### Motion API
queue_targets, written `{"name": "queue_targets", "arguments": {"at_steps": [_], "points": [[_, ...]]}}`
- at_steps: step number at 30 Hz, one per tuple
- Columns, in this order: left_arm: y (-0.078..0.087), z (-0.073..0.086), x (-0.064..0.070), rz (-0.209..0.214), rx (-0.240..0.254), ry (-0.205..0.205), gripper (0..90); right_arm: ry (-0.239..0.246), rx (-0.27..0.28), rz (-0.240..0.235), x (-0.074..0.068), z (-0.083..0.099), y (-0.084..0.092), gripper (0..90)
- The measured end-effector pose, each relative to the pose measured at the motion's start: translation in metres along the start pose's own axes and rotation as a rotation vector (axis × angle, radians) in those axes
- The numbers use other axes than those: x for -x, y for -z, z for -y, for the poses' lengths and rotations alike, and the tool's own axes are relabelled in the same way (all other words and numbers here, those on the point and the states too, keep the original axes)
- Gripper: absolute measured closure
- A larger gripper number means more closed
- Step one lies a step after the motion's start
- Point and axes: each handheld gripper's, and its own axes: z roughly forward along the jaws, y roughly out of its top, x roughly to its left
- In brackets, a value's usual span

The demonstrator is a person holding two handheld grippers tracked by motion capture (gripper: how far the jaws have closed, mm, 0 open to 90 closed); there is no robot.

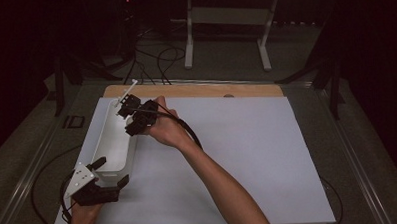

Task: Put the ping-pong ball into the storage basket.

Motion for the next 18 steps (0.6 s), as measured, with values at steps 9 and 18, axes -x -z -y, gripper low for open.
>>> {"name": "queue_targets", "arguments": {"at_steps": [9,18], "points": [[0.000,0.000,0.000,0.001,0.006,0.003,0.0,0.013,-0.007,0.001,-0.003,-0.006,-0.003,50.5],[0.001,0.000,0.000,0.001,0.008,0.000,0.0,0.023,-0.009,-0.006,-0.010,-0.010,-0.007,50.5]]}}
